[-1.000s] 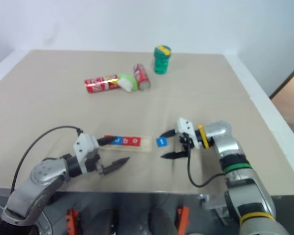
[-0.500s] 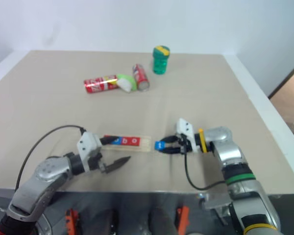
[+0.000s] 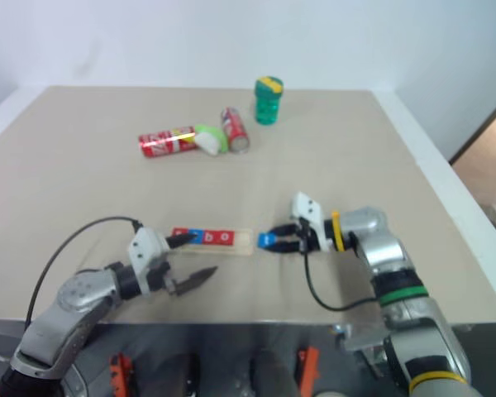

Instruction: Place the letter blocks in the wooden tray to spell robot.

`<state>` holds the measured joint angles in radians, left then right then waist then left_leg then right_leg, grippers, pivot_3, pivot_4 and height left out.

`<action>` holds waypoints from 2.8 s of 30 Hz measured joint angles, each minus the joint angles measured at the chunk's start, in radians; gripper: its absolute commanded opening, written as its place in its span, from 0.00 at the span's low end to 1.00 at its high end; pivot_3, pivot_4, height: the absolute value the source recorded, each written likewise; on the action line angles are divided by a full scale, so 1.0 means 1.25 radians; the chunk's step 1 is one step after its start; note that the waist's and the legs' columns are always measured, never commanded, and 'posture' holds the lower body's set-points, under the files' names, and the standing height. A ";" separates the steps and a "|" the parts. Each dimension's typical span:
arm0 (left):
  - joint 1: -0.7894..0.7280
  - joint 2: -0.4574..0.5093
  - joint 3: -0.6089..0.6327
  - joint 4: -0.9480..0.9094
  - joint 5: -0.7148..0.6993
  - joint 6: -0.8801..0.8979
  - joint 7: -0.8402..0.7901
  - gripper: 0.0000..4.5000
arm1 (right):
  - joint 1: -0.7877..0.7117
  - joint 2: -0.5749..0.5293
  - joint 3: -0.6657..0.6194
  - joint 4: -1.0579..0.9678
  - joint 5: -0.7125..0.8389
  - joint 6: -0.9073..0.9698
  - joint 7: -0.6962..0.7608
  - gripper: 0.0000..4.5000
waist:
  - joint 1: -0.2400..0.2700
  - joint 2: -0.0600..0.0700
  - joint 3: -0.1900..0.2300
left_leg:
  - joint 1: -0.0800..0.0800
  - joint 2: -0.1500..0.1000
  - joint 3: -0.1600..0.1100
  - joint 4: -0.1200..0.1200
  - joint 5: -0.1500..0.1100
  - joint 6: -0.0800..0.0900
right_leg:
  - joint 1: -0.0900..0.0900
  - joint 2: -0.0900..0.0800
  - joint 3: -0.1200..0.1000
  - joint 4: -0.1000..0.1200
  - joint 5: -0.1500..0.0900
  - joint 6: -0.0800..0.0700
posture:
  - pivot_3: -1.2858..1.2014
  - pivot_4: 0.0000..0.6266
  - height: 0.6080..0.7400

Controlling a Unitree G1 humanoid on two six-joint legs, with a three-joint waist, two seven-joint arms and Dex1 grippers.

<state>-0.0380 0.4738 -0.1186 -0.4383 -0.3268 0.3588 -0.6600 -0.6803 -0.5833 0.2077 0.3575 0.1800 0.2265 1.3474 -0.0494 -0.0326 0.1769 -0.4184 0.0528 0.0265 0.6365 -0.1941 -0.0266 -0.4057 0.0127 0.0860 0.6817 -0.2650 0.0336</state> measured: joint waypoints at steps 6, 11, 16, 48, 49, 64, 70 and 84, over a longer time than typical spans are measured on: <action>0.001 -0.020 0.001 0.000 0.005 0.015 0.036 1.00 | -0.023 0.042 0.043 -0.060 -0.009 0.047 -0.019 0.27 | 0.004 0.000 0.000 | -0.003 -0.001 -0.002 0.000 0.000 0.000 | -0.001 -0.001 -0.001 0.000 -0.001 0.000 | 0.52 0.24 1.00; 0.004 -0.020 0.001 -0.001 0.005 0.017 0.044 1.00 | -0.022 0.051 0.059 -0.045 -0.032 0.027 -0.025 0.27 | 0.004 0.000 0.000 | -0.003 -0.002 -0.001 0.000 0.000 0.000 | -0.001 -0.002 -0.001 0.000 0.000 0.000 | 0.52 0.24 1.00; 0.011 -0.019 0.001 -0.004 0.004 0.020 0.051 1.00 | -0.022 0.052 0.059 -0.019 -0.046 0.002 -0.020 0.27 | 0.003 0.000 0.000 | -0.003 -0.001 -0.002 0.000 0.000 0.000 | -0.001 -0.001 -0.001 0.000 -0.001 0.000 | 0.52 0.24 1.00; 0.020 -0.015 -0.011 -0.035 0.008 0.032 0.035 1.00 | -0.053 0.087 0.062 0.053 -0.070 -0.023 -0.019 0.99 | 0.002 0.000 0.000 | -0.002 -0.001 -0.001 0.000 0.001 0.000 | -0.001 0.000 -0.001 0.000 0.000 0.000 | 0.52 0.24 1.00; 0.020 -0.015 -0.012 -0.035 0.009 0.032 0.034 1.00 | -0.054 0.087 0.062 0.051 -0.069 -0.020 -0.019 0.99 | 0.002 0.000 0.000 | -0.002 -0.001 -0.001 0.000 0.001 0.000 | -0.001 0.000 -0.001 0.000 0.000 0.000 | 0.52 0.24 1.00; 0.020 0.005 -0.011 -0.035 -0.001 0.032 0.008 1.00 | -0.031 0.035 -0.027 -0.066 0.001 0.124 -0.092 0.75 | 0.002 0.000 0.000 | -0.003 -0.001 -0.001 0.000 0.001 0.000 | -0.001 -0.001 -0.001 0.000 0.000 0.000 | 0.52 0.24 1.00; 0.021 0.021 -0.008 -0.034 -0.008 0.032 -0.021 1.00 | 0.042 -0.020 -0.012 -0.072 -0.011 0.125 -0.087 0.29 | 0.000 0.000 0.000 | -0.003 -0.001 0.000 0.000 0.001 0.000 | -0.002 -0.001 0.000 0.000 -0.001 0.000 | 0.52 0.24 1.00; 0.025 0.029 -0.001 -0.035 -0.024 0.033 -0.041 1.00 | 0.041 0.011 0.013 -0.106 -0.013 0.143 -0.104 0.01 | 0.000 0.000 0.000 | -0.002 -0.001 -0.001 0.000 0.001 0.000 | -0.002 0.000 -0.001 0.000 -0.001 0.001 | 0.52 0.24 1.00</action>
<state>-0.0067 0.5096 -0.1198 -0.4815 -0.3574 0.3999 -0.7117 -0.6288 -0.5696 0.2241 0.2248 0.1635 0.4058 1.2175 -0.0500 -0.0324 0.1771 -0.4214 0.0517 0.0259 0.6362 -0.1933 -0.0266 -0.4077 0.0121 0.0853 0.6818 -0.2656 0.0344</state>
